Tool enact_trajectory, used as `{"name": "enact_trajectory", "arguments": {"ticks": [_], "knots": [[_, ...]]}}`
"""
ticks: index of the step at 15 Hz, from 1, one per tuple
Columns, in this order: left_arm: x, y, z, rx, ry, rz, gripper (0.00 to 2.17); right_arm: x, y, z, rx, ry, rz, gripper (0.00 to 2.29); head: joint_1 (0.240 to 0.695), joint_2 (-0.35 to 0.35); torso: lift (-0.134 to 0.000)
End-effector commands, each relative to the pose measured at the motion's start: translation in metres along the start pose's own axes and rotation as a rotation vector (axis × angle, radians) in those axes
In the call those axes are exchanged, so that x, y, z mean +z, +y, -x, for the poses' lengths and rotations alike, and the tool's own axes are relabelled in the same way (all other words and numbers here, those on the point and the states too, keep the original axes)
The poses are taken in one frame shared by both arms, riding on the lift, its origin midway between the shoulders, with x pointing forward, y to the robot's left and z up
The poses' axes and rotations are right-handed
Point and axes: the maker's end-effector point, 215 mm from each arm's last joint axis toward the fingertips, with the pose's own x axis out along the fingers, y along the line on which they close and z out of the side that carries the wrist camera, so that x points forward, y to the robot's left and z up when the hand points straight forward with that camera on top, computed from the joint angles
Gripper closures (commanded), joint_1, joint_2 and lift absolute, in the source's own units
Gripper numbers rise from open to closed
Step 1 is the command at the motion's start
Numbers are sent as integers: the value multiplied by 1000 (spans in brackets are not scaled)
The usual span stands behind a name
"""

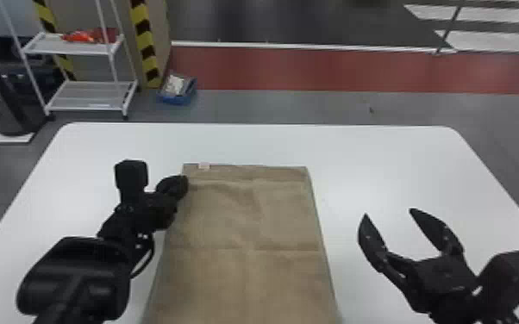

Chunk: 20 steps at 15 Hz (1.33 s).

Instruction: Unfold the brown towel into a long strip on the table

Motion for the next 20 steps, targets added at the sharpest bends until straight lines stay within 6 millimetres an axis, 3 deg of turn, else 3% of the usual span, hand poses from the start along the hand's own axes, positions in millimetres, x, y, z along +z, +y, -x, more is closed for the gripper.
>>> {"name": "enact_trajectory", "arguments": {"ticks": [1,5,8,11,13,15,17,18,19,20], "knots": [[-1,1,3,3,-7,2,1328,1,0,0,0,-1,1,124,695,-57,-117],[8,-2,13,4,-40,1,1332,0,1,-1,2,1,0,124,695,-55,-117],[39,-23,42,-2,-94,-9,1332,2,-1,-2,-1,-3,2,124,695,-55,-117],[65,-93,78,-66,-73,-79,1332,3,-17,-5,-34,6,0,124,695,-72,-117],[45,-151,89,-116,37,-149,1332,4,-24,-3,-50,-2,-1,124,695,-139,-117],[45,-210,96,-154,20,-256,1332,-2,-30,0,-62,-1,-1,124,695,-198,-117],[36,-249,100,-184,21,-296,1328,-1,-37,4,-77,-22,-4,127,695,-260,-117],[33,-260,102,-205,25,-286,1241,-4,-40,5,-82,-20,-10,127,695,-321,-117],[32,-267,105,-221,27,-275,984,-7,-40,5,-84,-14,-12,127,695,-344,-117],[33,-270,107,-229,26,-266,491,-10,-40,4,-83,-9,-14,127,695,-350,-117]]}}
